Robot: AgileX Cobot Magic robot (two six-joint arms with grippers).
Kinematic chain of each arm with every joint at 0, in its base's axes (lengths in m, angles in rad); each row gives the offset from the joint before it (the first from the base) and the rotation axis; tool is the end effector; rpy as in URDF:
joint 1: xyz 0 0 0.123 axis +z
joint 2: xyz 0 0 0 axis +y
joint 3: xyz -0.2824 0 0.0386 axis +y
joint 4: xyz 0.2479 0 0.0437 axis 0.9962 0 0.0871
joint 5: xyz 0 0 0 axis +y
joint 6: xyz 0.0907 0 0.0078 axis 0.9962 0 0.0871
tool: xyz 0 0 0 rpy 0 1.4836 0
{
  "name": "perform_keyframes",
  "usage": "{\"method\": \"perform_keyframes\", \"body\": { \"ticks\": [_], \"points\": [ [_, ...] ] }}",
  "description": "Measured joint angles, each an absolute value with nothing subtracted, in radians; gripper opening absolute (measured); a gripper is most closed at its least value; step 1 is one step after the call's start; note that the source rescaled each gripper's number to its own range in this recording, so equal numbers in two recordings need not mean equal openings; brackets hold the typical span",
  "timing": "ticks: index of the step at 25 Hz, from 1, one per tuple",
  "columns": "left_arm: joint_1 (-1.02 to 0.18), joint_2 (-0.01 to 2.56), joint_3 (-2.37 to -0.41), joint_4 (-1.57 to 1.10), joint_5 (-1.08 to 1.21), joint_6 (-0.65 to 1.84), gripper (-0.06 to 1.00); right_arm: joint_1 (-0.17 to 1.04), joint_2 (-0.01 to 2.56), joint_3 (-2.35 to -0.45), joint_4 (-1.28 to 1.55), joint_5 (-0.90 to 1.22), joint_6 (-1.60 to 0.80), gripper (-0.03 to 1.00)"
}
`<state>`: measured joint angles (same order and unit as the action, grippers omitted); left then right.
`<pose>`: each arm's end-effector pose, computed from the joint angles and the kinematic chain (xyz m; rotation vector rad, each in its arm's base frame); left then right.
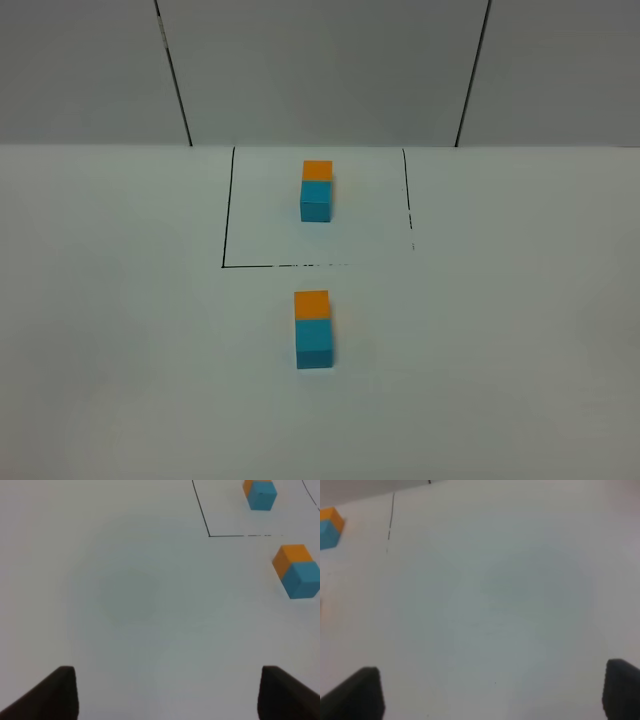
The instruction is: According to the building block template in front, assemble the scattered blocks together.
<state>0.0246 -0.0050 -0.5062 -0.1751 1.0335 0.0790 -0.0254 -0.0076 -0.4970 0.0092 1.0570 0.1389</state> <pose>-0.0056 -0.0138 0.2821 0.0607 1.9958 -0.1416 -0.0055 0.0009 0.2766 0.1667 2.0301 0.0823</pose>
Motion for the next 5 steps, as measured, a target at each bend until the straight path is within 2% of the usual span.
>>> {"method": "perform_keyframes", "body": {
  "ticks": [5],
  "points": [
    [0.025, -0.005, -0.506, -0.175, 1.033, 0.079, 0.56, -0.025, -0.008, -0.497, 0.009, 1.057, 0.139, 0.75]
  ]
}}
